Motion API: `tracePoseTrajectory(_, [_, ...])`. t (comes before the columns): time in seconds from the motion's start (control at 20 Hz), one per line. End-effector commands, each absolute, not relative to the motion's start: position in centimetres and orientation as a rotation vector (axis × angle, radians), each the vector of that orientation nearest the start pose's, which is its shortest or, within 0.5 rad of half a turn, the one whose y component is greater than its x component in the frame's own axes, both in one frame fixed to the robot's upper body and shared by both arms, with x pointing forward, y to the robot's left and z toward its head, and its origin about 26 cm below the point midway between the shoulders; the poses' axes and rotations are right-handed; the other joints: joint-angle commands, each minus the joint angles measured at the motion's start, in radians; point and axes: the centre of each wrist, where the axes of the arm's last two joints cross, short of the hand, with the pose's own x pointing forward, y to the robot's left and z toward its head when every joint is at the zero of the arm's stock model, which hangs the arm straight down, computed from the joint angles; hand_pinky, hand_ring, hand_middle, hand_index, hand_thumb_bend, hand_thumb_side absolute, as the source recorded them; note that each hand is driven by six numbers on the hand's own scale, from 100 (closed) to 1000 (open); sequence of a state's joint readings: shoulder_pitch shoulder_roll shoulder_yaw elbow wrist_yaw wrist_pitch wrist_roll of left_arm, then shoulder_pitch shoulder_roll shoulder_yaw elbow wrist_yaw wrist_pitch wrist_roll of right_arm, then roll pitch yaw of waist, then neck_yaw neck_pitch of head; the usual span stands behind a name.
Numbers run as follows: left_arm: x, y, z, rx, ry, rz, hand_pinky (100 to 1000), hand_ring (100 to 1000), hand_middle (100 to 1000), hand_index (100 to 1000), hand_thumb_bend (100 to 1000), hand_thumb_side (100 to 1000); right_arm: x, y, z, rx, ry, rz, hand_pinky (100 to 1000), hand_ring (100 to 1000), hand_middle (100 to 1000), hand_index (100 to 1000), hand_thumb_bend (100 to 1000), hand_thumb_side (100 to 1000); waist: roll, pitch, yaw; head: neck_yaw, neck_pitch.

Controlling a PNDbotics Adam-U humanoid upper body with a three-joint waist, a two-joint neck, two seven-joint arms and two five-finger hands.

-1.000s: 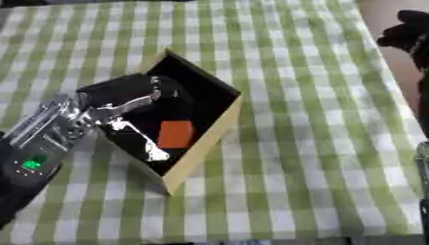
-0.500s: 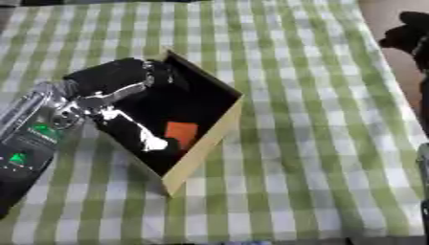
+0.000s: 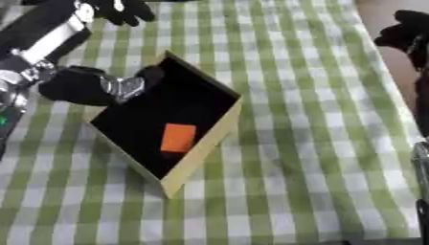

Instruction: Pick up objects on the table and place them in the box.

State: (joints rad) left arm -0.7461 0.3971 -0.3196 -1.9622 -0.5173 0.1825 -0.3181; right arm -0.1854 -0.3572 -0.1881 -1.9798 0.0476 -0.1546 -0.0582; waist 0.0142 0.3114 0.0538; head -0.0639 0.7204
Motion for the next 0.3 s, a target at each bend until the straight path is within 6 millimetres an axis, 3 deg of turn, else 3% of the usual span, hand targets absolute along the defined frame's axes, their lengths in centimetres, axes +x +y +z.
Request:
tracePoseTrajectory(0.05, [30.3,16.8,30.7,0.532,-2.369,-1.115,746,735,761,789,422,540,28.3,-32.6,19.5,-0.491,-2.364,0.267,806,669,624,796,100,1000,-0.005,-0.012,0.002,-0.015,-0.015])
tracePoseTrajectory(0.3, [30.7,20.1,30.3,0.536,-2.506,-0.778,743,740,764,783,412,563,28.5,-32.5,20.0,-0.488,-2.394,0.266,805,672,627,797,100,998,-0.011,-0.008,0.008,-0.021,-0.010])
